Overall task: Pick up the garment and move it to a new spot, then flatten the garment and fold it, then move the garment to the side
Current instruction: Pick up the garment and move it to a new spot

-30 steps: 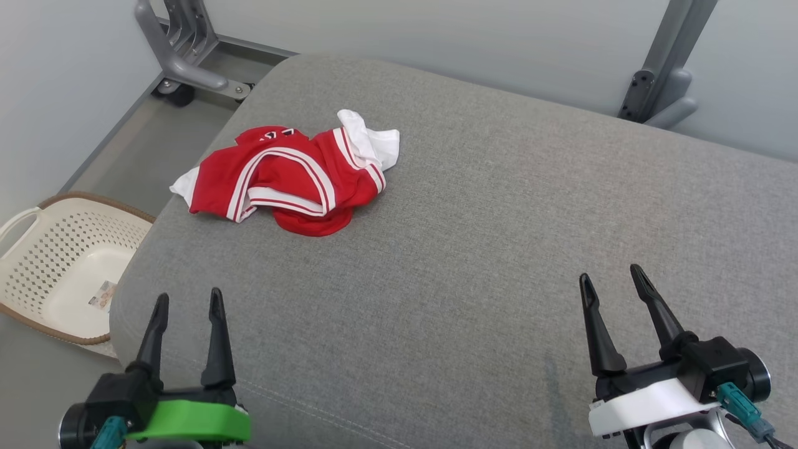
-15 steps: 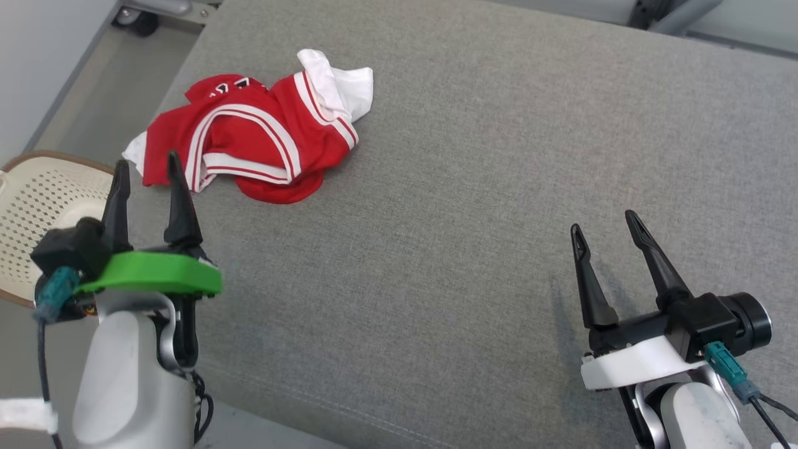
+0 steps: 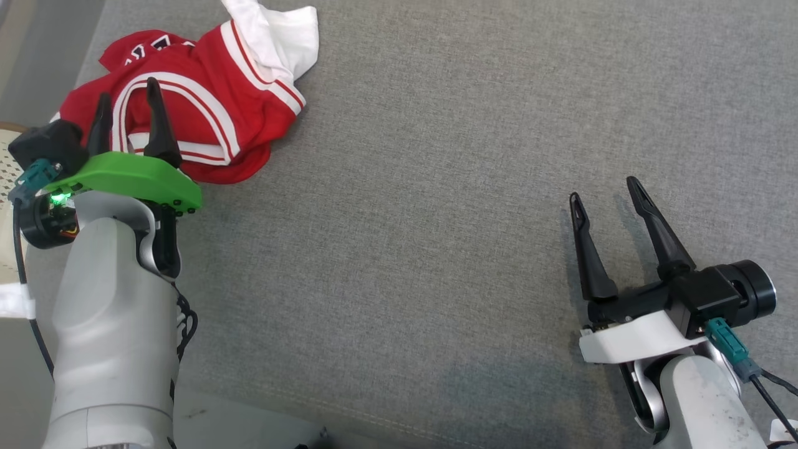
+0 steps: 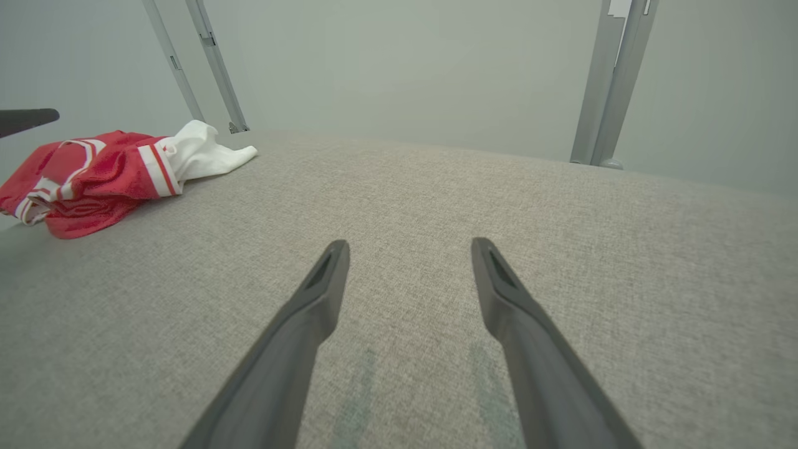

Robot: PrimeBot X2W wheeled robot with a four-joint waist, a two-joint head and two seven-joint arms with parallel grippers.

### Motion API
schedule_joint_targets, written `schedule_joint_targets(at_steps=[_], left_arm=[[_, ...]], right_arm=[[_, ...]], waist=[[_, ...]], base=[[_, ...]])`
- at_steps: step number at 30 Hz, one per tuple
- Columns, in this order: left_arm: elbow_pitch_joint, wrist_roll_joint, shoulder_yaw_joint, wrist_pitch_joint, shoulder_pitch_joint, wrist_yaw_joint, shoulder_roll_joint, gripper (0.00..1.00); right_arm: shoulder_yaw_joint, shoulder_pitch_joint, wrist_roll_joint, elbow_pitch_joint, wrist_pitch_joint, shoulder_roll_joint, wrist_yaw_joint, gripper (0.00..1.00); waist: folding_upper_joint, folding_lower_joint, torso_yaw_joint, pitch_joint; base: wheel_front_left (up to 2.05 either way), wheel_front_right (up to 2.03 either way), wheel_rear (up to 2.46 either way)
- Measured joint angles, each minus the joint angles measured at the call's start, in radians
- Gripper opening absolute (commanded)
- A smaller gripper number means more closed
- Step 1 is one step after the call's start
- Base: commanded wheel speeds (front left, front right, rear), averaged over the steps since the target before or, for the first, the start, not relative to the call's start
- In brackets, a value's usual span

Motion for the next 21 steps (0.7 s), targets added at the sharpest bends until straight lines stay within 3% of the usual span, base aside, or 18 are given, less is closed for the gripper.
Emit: schedule_joint_targets(at_steps=[9, 16, 17, 18, 21], left_arm=[[0.293, -0.049, -0.016, 0.028, -0.161, -0.003, 0.015, 1.0], [0.367, -0.066, -0.079, 0.041, -0.204, -0.003, 0.044, 1.0], [0.37, -0.071, -0.085, 0.036, -0.205, -0.003, 0.046, 0.93], [0.372, -0.07, -0.094, 0.03, -0.204, -0.003, 0.05, 0.47], [0.367, -0.078, -0.122, 0.014, -0.2, -0.003, 0.053, 0.0]], right_arm=[[0.01, -0.018, 0.008, 0.002, 0.0, 0.002, 0.0, 1.0], [0.016, -0.04, 0.011, -0.002, 0.0, 0.006, 0.0, 1.0], [0.017, -0.042, 0.012, -0.001, -0.001, 0.006, 0.0, 1.0], [0.018, -0.044, 0.017, 0.002, -0.001, 0.007, 0.0, 1.0], [0.018, -0.047, 0.027, 0.01, -0.001, 0.007, 0.0, 1.0]], waist=[[0.0, 0.0, -0.027, 0.082], [0.0, 0.0, -0.052, 0.114], [0.0, 0.0, -0.055, 0.114], [0.0, 0.0, -0.057, 0.112], [0.0, 0.0, -0.061, 0.099]], base=[[0.0, 0.0, 0.0], [0.0, 0.0, 0.0], [0.0, 0.0, 0.0], [0.0, 0.0, 0.0], [0.0, 0.0, 0.0]])
